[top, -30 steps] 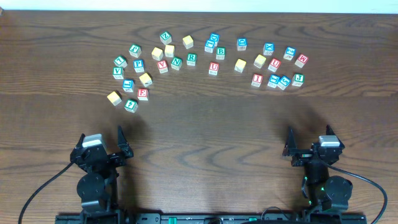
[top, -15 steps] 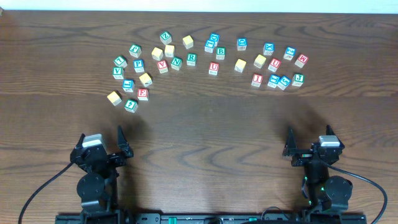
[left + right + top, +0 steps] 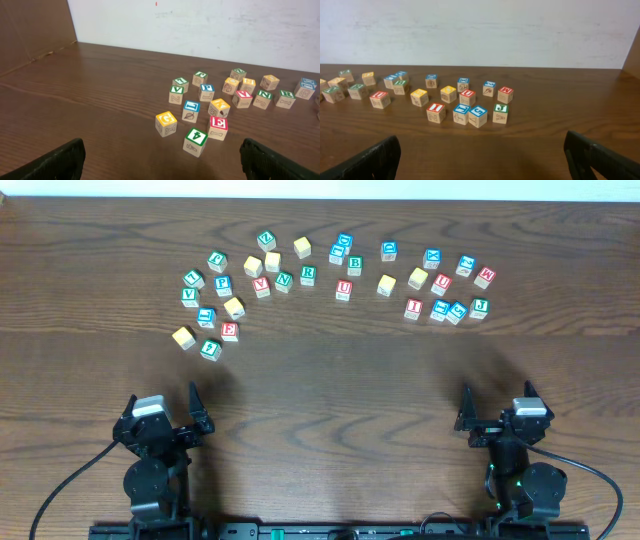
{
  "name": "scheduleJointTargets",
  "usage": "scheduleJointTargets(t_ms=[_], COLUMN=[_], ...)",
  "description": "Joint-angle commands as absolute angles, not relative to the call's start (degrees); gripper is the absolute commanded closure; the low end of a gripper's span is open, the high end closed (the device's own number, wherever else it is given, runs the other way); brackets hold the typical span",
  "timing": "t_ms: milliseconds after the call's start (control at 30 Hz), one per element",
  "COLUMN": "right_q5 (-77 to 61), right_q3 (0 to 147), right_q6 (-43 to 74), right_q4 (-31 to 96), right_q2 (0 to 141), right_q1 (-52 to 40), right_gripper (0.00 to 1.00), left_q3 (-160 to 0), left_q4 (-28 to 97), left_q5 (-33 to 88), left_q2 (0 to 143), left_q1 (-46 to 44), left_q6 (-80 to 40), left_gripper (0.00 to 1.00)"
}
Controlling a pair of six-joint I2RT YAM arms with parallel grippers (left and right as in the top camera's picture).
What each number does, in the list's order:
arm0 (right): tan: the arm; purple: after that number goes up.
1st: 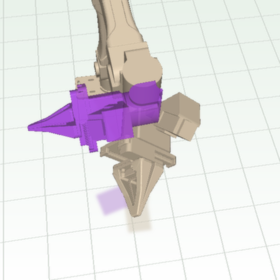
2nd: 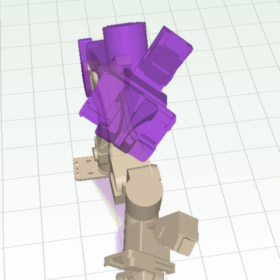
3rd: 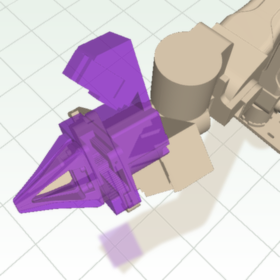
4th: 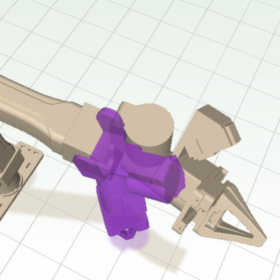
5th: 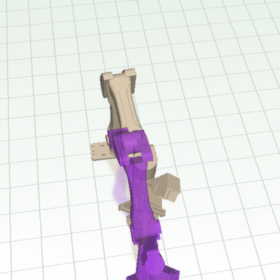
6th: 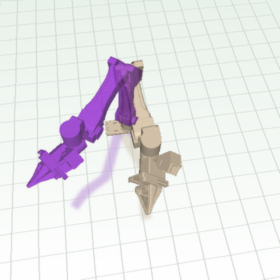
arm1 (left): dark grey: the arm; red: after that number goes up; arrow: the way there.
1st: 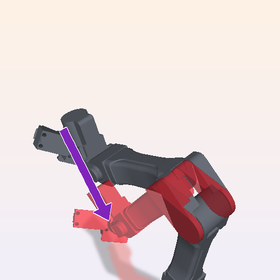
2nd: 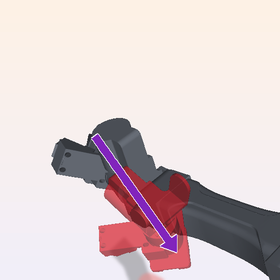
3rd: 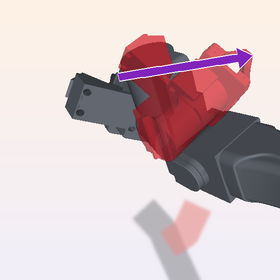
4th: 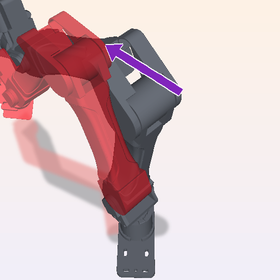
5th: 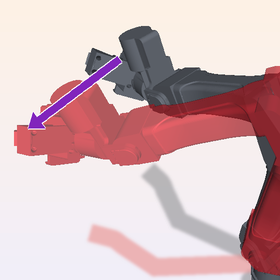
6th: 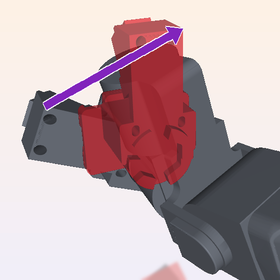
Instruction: Spell out NEURIPS
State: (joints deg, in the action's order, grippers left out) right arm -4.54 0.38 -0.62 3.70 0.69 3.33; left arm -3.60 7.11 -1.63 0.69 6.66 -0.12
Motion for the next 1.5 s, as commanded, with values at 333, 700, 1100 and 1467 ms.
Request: scheduleJointTargets(t_ms=[333,700,1100,1467], right_q5=[-4.84,-4.84,-4.84,-4.84], right_q3=[0.32,0.32,0.32,0.32], right_q6=[-0.08,-0.08,-0.08,-0.08], right_q4=[3.92,3.92,3.92,3.92], right_q2=[0.38,0.38,0.38,0.38], right_q1=[3.66,3.66,3.66,3.66], right_gripper=[0.01,0.01,0.01,0.01], left_q3=[-2.17,-2.17,-2.2,-3.86], left_q4=[8.27,8.23,8.23,6.44], left_q5=[-1.56,-1.54,-1.58,-1.56], left_q2=[0.23,0.23,0.23,0.25], left_q1=[6.79,6.79,6.79,6.79], left_q6=[0.4,0.4,0.4,0.38], left_gripper=[0.02,0.02,0.02,0.02])
